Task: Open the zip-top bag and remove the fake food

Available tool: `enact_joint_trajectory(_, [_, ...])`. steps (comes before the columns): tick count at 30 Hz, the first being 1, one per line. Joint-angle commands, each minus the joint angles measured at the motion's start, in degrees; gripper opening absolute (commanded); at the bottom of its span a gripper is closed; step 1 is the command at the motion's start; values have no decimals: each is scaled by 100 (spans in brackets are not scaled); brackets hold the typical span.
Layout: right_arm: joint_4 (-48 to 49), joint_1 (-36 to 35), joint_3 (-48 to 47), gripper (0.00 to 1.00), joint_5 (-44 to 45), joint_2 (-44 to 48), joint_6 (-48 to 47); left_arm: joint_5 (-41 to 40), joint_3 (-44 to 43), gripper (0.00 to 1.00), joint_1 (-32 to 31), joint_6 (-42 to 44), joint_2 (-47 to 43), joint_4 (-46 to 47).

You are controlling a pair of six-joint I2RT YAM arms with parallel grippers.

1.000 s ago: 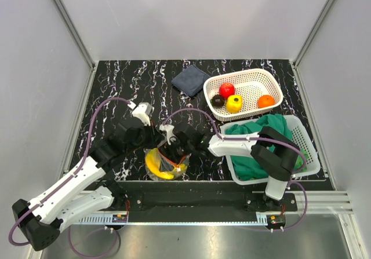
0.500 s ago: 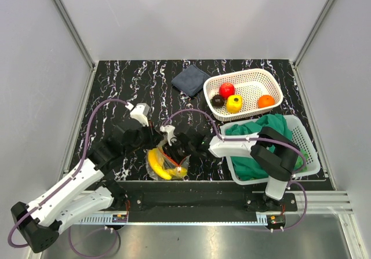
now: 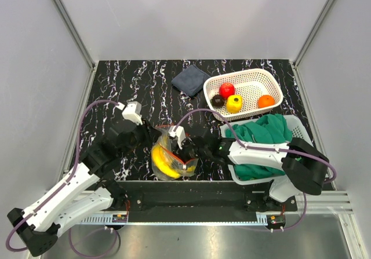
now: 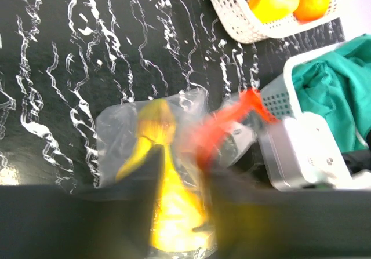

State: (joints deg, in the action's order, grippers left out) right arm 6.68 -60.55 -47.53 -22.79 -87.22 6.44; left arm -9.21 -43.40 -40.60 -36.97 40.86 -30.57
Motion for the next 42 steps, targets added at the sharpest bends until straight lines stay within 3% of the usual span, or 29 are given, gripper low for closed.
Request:
enact_joint_trajectory(1, [264,-62,121,0,257,328,-608,-283,-380,60,26,49,-113,34])
enact_joint_trajectory(3, [299,-62,147,0,292,372,-617,-204,-415,75,26,173,-183,-54])
enact_joint_trajectory(5, [378,-62,209,0,275,425,-617,-344,-424,82,34,112,-306,-326])
enact_joint_trajectory(6, [413,-62,235,0,266,443,-617,-379,-389,99,35,94,-376,-371])
enact_joint_trajectory(13, [1221,-62,771,0,213,881,-784,-151,173,99,306,-705,-527,-397])
enact_joint_trajectory(19, [1363,-53,991,0,248,1145,-758,86,411,99,640,-1198,-535,-318])
enact_joint_trajectory(23, [1143,-35,982,0,407,1146,-723,77,262,99,650,-779,-702,-266])
enact_joint_trajectory(33, [1046,-27,745,0,309,628,-529,1043,-213,99,650,75,-685,-72])
enact_joint_trajectory(37, [950,-9,745,0,494,601,-494,562,-449,99,650,146,-746,-546])
enact_joint_trajectory(42, [861,-9,657,0,407,487,-389,499,-433,99,650,164,-773,-451])
